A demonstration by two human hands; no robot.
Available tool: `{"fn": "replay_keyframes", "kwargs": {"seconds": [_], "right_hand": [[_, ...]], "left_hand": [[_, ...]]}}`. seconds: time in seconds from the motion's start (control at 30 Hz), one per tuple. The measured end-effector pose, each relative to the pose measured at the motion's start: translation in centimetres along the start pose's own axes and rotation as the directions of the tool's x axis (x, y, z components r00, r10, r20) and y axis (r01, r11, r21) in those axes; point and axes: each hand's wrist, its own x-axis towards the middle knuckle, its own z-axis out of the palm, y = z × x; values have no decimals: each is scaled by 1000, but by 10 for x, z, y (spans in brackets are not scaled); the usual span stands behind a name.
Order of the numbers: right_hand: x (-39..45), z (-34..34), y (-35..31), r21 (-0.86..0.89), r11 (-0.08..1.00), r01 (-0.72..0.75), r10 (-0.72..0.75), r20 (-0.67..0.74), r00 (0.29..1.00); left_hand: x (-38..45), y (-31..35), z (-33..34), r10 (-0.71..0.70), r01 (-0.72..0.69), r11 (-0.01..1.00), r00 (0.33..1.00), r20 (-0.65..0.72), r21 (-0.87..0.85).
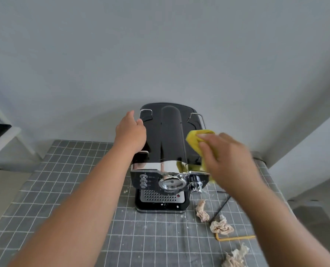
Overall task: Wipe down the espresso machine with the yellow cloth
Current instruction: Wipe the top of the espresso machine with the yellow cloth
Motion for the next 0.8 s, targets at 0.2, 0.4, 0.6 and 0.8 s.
{"fn": "replay_keyframes", "kwargs": {"seconds": [0.2,0.4,0.6,0.8], "right_hand": [[-9,28,-33,-246,957,-152,208,222,953],[-26,-15,-24,-295,952,-83,196,378,905],[12,-22,11,-9,998,-66,67,64,996],[57,-3,16,-74,986,153,-81,586,806]], "left_hand": [[0,-3,-1,-11,10,1000,1000,7,5],[0,-6,1,-15,15,1000,1000,11,-2],[3,-5,3,-6,6,1000,1000,17,-16],[2,-6,1,-6,6,1000,1000,16,8]]}}
